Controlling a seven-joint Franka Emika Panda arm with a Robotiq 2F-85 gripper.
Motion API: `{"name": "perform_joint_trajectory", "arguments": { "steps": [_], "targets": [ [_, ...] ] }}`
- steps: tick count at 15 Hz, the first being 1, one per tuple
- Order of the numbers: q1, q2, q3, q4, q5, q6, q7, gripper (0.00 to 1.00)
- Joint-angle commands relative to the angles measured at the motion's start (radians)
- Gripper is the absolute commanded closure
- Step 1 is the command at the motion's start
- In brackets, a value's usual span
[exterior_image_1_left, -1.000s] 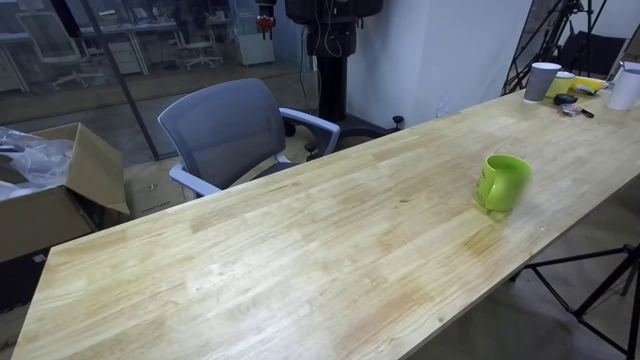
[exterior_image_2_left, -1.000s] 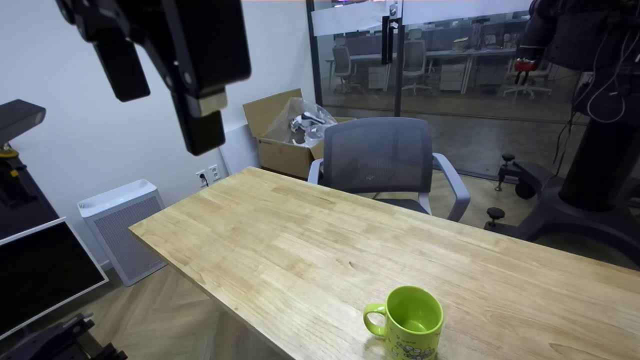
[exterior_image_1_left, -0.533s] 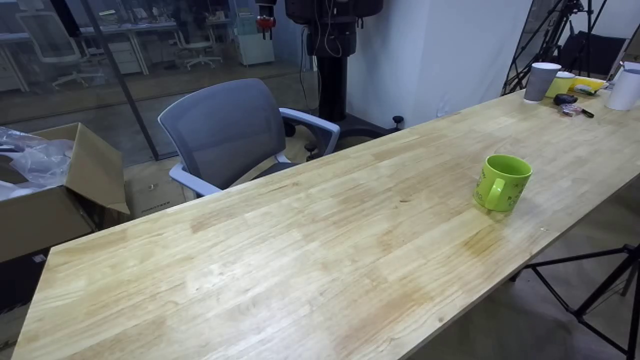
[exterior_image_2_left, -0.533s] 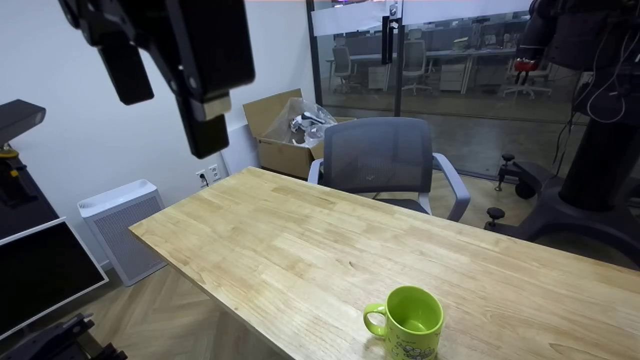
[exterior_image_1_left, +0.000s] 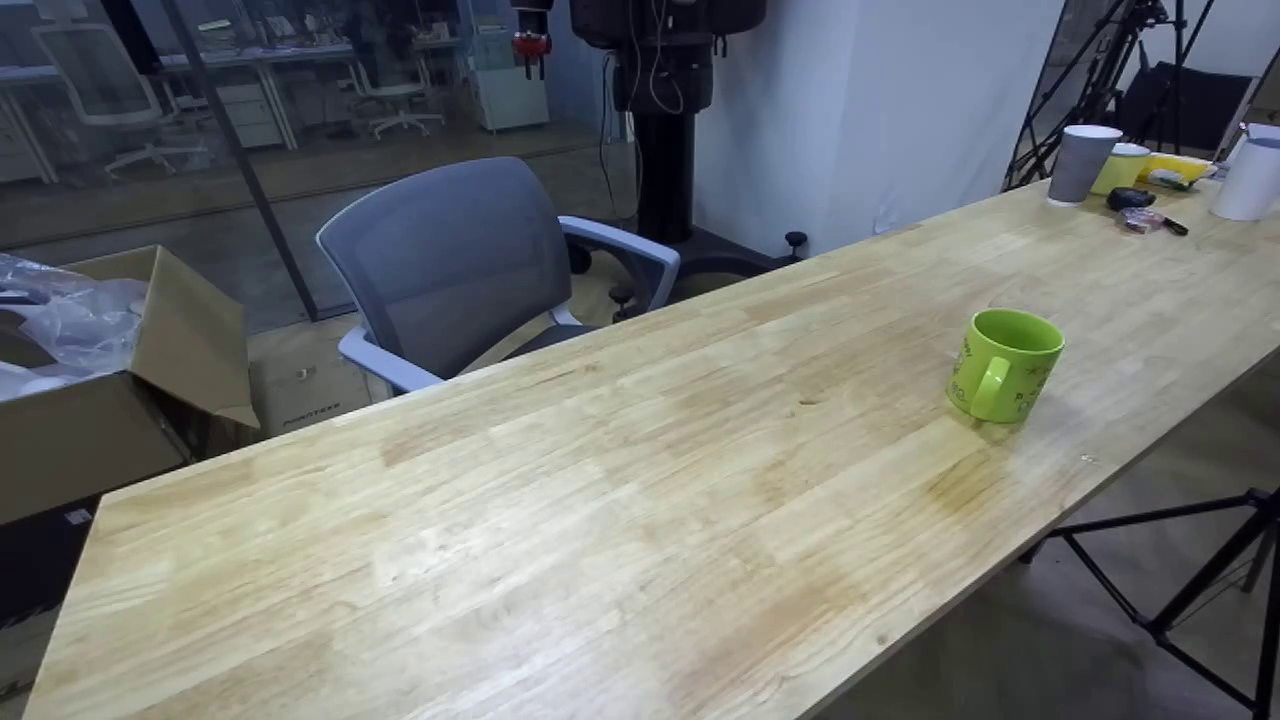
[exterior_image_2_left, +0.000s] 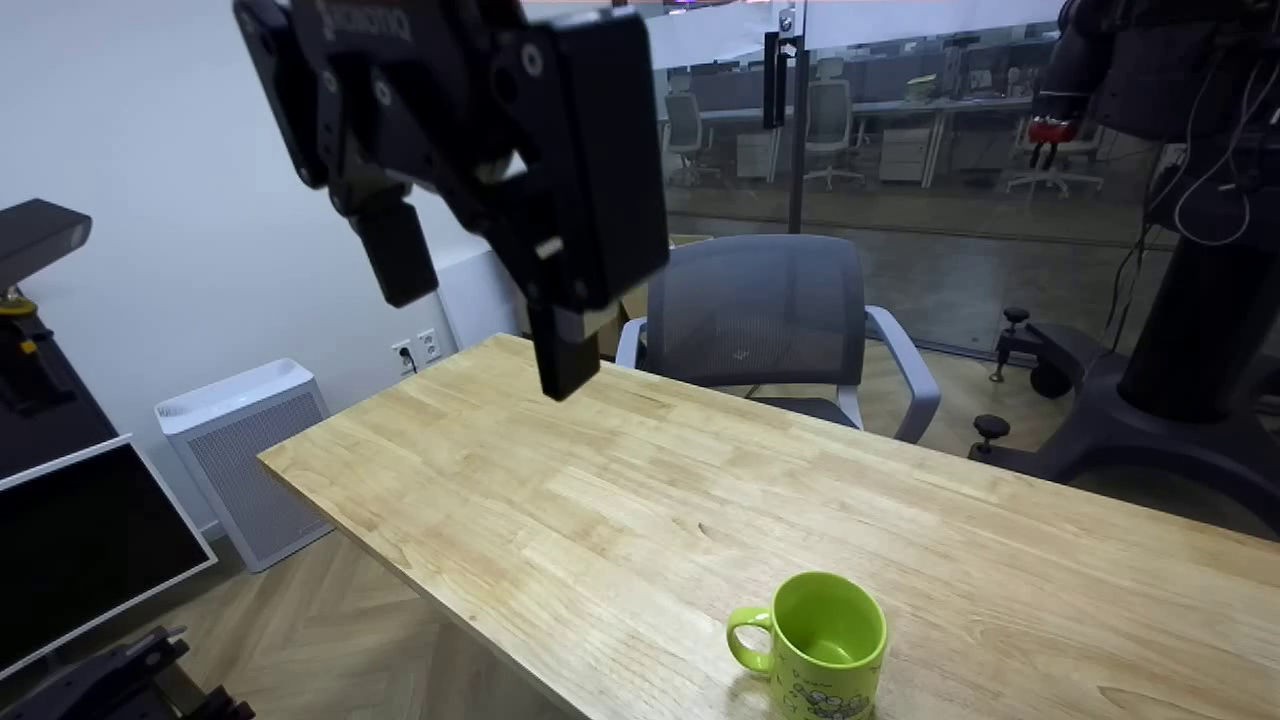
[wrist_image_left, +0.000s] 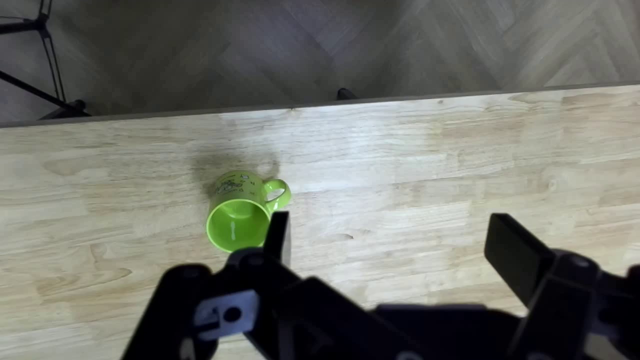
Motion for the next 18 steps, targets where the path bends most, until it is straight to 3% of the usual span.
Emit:
{"name": "perform_joint_trajectory", "arguments": {
  "steps": [1,7,11,15,18],
  "targets": [
    [-0.005,0.097,-0.009,0.003,-0.002,0.041,-0.039,0.0],
    [-0.024,0.302,-0.012,0.026,-0.008,0.142,-0.059,0.0],
    [-0.036,0.443,-0.015,0.058,0.008,0.288,-0.07,0.0],
    [-0.015,0.567,-0.02,0.15,0.106,0.363,-0.11,0.0],
    [-0.018,0.655,-0.013,0.267,0.187,0.349,-0.141,0.0]
  ]
}}
